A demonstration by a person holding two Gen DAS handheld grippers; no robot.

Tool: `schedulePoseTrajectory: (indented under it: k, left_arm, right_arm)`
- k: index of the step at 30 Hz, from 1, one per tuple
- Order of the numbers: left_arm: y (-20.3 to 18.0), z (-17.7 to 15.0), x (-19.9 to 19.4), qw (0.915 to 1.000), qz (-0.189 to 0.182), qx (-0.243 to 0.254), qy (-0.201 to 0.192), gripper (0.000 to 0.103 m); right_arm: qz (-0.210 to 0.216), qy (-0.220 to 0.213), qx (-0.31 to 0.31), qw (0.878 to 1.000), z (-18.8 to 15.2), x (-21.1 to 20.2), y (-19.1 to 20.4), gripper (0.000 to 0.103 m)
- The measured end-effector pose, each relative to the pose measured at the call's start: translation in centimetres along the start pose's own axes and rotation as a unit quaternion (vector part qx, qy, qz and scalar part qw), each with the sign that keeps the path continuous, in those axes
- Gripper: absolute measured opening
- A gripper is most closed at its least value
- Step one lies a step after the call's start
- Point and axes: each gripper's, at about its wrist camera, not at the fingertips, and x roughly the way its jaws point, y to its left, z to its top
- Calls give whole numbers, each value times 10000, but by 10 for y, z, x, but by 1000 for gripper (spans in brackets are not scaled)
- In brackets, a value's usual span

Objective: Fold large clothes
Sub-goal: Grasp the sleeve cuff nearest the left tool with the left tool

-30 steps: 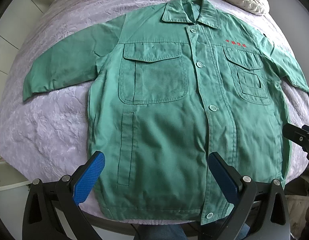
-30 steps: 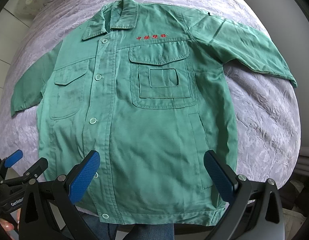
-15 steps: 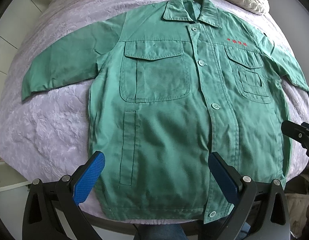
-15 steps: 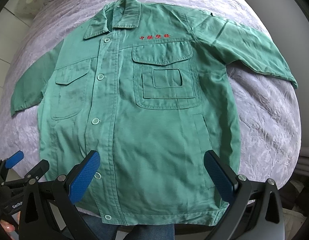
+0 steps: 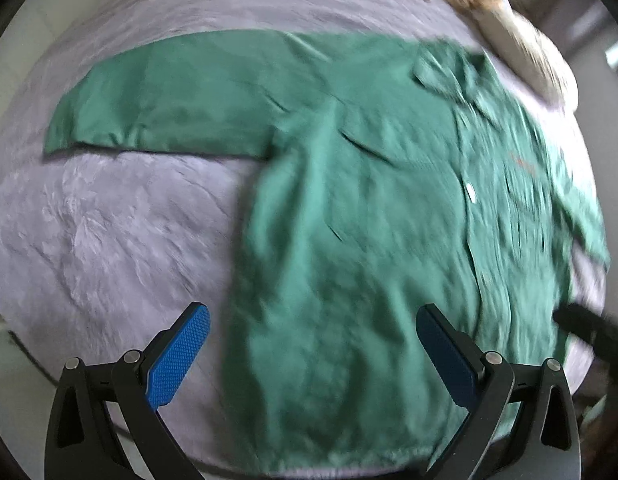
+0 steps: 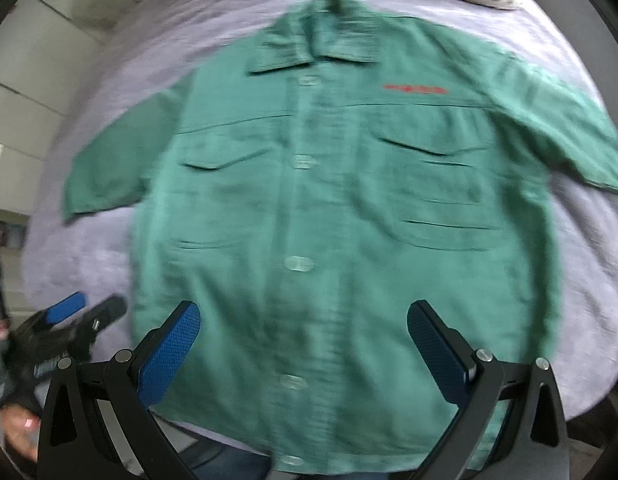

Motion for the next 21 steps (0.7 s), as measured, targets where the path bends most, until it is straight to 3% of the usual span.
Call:
schedulePoseTrajectory:
  k: [2,5,9,12,14,19,20,21]
  left_arm:
    - [37,19,1,9990,-59,-327,-291,103]
    - [94,50,12,9946,148,-769,-682,103]
    - [172,89,39,9837,225,-1454,-1032,103]
    - [210,108,63,9775,183,-1790,-1101,103]
    - [233,118,82,9728,-52,-2041,-1095,103]
    - [263,132,96,9642,-169,-2214,-1450,102]
    - [266,132,93,9610,-127,-2257,-1594,90]
    - [270,132,89,9582,-89,-2301,-1698,64]
  right_arm:
    - [160,119,-131,9997,2,9,21,103]
    - [205,368,-422,9982,4,27,53,103]
    - [268,535,-572,9966,0,49,81,103]
    - [200,669,-638,9955,-3,68,96,103]
    - [220,748,-638,9949,-3,80,103,103]
    - [263,843,-675,9938,0,105,119,103]
    - [259,857,-670,9937,2,110,121,103]
    - [283,851,-657,9938,2,113,123,103]
